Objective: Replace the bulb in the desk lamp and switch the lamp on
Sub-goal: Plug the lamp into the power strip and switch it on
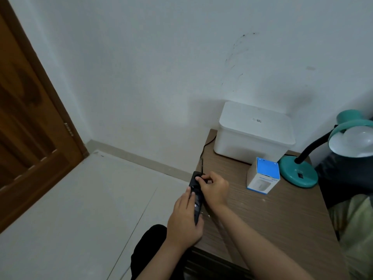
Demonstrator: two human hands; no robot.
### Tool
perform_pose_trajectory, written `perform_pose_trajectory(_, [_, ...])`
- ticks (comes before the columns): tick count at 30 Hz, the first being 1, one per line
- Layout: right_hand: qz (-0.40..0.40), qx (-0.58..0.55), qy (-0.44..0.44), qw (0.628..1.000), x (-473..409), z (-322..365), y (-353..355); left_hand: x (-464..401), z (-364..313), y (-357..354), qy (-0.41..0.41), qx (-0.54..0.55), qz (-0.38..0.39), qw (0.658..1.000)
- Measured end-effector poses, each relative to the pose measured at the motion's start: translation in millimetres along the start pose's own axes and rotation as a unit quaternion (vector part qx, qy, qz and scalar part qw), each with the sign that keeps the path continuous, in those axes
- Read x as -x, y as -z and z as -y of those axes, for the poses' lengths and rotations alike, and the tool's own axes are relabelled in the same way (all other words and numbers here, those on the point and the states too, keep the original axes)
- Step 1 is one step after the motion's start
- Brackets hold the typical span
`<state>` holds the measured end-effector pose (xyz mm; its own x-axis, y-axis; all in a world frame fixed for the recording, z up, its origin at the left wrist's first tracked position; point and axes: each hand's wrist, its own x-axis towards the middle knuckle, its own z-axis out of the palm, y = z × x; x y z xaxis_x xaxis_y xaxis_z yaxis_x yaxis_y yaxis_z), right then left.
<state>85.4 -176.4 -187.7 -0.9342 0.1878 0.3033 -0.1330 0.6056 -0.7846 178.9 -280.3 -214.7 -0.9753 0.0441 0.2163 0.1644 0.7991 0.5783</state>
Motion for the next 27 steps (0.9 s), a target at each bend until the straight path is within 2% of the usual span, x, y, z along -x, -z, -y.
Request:
perform_pose_trajectory(5, [0.033, 0.059, 0.111, 0.992, 4, -11, 5, 0, 1, -1, -0.005, -0.005, -0.001, 1.0])
perform_pose_trajectory(10, [0.075, 0.055, 0.14, 0.986, 10, -18, 10, -1, 1, -1, -0.004, -0.012, 0.004, 1.0])
perform_pose_trajectory(16, [0.186, 0.108, 0.146, 0.965, 3, -19, 14, -1, -2, 2, -0.005, -0.034, 0.028, 0.999])
perform_pose_trajectory(27, [0.296, 0.201, 0.111, 0.927, -19, 3, 44, -8, -7, 10, 0.011, -0.101, 0.088, 0.991])
